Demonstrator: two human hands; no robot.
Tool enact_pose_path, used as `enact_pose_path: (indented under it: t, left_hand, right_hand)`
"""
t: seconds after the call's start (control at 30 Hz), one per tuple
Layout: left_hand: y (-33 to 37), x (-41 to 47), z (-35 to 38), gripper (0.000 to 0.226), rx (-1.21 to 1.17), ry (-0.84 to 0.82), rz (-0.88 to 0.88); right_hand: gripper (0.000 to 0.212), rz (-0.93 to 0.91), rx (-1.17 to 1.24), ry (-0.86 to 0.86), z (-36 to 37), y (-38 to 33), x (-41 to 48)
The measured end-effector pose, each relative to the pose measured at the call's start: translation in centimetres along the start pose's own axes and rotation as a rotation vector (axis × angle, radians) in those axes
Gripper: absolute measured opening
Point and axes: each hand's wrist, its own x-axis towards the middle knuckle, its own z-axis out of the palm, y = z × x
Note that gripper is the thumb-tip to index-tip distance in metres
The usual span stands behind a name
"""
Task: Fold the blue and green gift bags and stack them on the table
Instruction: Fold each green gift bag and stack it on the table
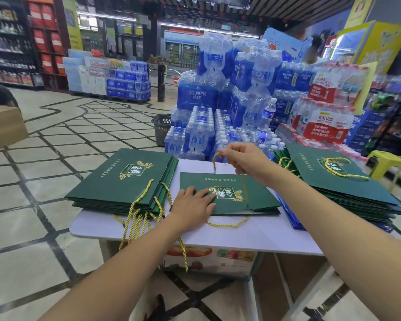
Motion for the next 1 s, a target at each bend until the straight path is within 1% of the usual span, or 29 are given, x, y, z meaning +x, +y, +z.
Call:
enact_pose_path:
  t: [0.1,0.2,0.33,0.5,0.57,0.67,0.77,0.87,1.0]
  left_hand:
    - [0.0,-0.1,0.0,0.053,-0.025,-0.007,-0.001]
    - [-0.1,0.0,-0.2,0.056,-0.090,-0.046,0.002]
    - [-1.1,-0.7,-0.6,0.069,-0.239,-0.116,0.044]
    - [-1.9,-1.5,-0.7,0.069,-0.369,-0.062,0.076]
    - [-1.9,-1.6,-0.7,0.067,-0.381,-0.040,0.083]
    - [-1.9,-1.7,-0.7,0.065,-0.381,-0.026,0.088]
    - [-1.8,-1.8,-0.6,0.063,-0.352,-0.016,0.095]
    - [-1.7,-1.8,-0.4,0.063,-0.328,-0.019,0.097]
    - [-1.6,-1.9,-0.5,0.063,-0.305,-0.022,0.106]
  right_hand:
    - [0.024,-0.027,0.054,-0.009,0.0,-1.5,0.9]
    - [0.019,-0.039,0.019,0.009,0.1,-2.1,1.4]
    - [0.018,0.013,-0.210,-0.024,0.1,-0.3,1.2]
    - [0.010,0.056,-0.499,-0.140,1.0,4.7,0.8]
    - [0.010,0.077,-0.586,-0.173,1.5,6.0,0.6]
    - [0.010,0.105,-0.592,-0.212,1.8,7.1,0.2]
    - [0.014,0.136,-0.662,-0.233,1.8,7.7,0.2]
    - [0.007,0.137,-0.751,-0.244,1.8,8.2,0.5]
    - [0.008,0.113,-0.841,-0.237,1.9,8.5,0.6]
